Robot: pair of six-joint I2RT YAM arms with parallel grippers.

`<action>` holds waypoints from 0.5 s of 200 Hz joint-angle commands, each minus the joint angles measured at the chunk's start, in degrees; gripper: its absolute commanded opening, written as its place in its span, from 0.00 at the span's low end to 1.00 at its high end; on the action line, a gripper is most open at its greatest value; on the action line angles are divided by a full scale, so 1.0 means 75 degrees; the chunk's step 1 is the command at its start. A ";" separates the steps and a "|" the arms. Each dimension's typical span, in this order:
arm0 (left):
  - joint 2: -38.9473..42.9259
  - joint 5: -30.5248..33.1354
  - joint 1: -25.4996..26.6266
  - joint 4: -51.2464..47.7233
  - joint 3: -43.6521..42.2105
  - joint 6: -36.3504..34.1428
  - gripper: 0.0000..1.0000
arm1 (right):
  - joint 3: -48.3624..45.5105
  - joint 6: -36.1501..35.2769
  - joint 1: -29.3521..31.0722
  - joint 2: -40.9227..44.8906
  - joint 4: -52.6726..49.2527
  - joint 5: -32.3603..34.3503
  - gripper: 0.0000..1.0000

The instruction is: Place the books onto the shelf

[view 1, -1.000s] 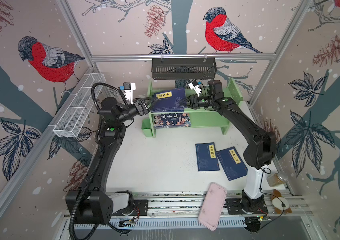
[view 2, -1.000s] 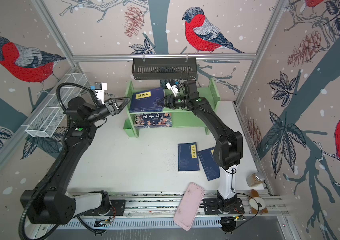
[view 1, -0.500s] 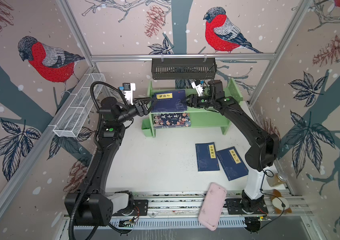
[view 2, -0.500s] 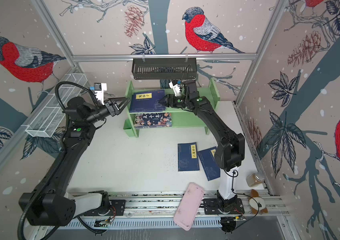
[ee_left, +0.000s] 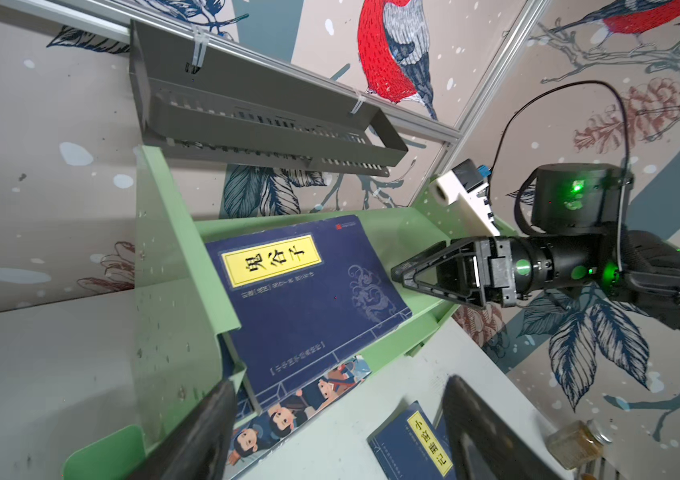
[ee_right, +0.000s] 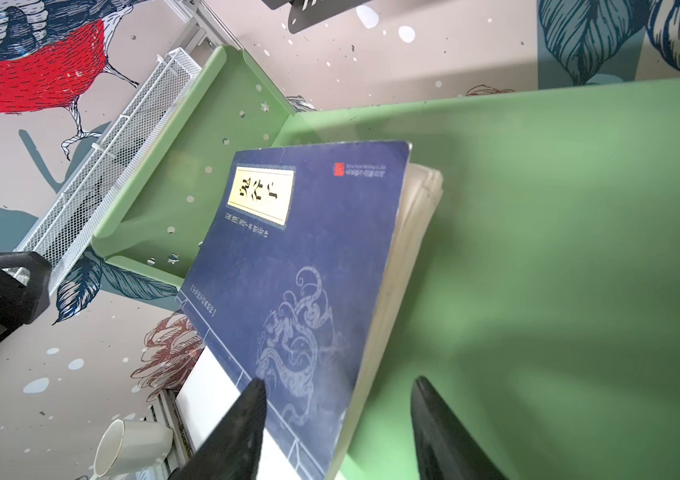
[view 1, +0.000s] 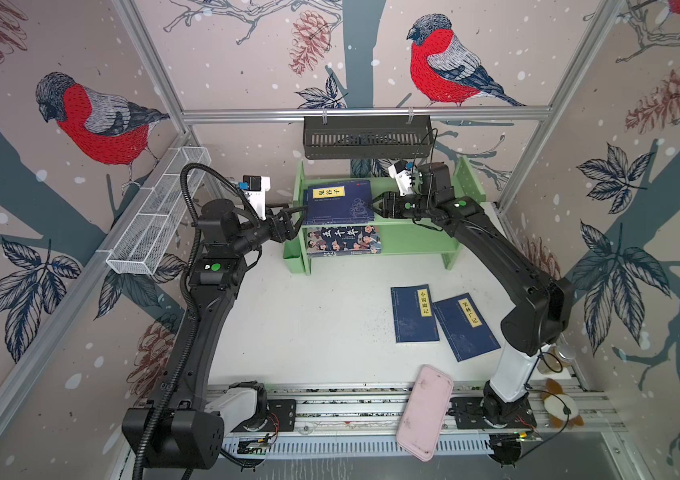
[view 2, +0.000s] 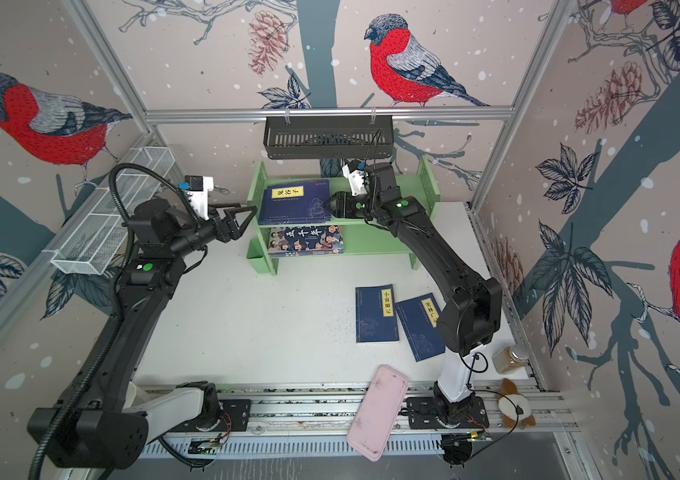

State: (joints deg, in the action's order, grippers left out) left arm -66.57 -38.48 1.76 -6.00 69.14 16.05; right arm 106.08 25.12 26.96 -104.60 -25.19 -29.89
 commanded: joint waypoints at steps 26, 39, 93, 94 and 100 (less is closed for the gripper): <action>0.0039 0.0257 -0.0010 -0.0028 -0.0231 -0.0273 0.77 | 0.0225 -0.0115 0.0050 -0.0243 0.0128 -0.0203 0.54; 0.0039 0.0232 -0.0010 -0.0009 -0.0219 -0.0229 0.77 | 0.0292 -0.0116 0.0082 -0.0291 0.0107 -0.0222 0.52; 0.0006 0.0157 -0.0001 0.0169 -0.0343 -0.0113 0.76 | 0.0480 -0.0098 0.0191 -0.0376 0.0064 -0.0242 0.49; 0.0005 0.0160 -0.0001 0.0168 -0.0346 -0.0113 0.76 | 0.0486 -0.0095 0.0196 -0.0381 0.0059 -0.0238 0.49; 0.0004 0.0190 -0.0003 0.0173 -0.0358 -0.0115 0.76 | 0.0509 -0.0083 0.0202 -0.0408 0.0055 -0.0239 0.49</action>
State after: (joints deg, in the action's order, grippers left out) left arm -66.52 -37.08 1.76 -6.66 66.78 15.09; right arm 109.08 25.15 28.18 -107.24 -25.30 -31.18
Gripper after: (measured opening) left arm 0.765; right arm 0.489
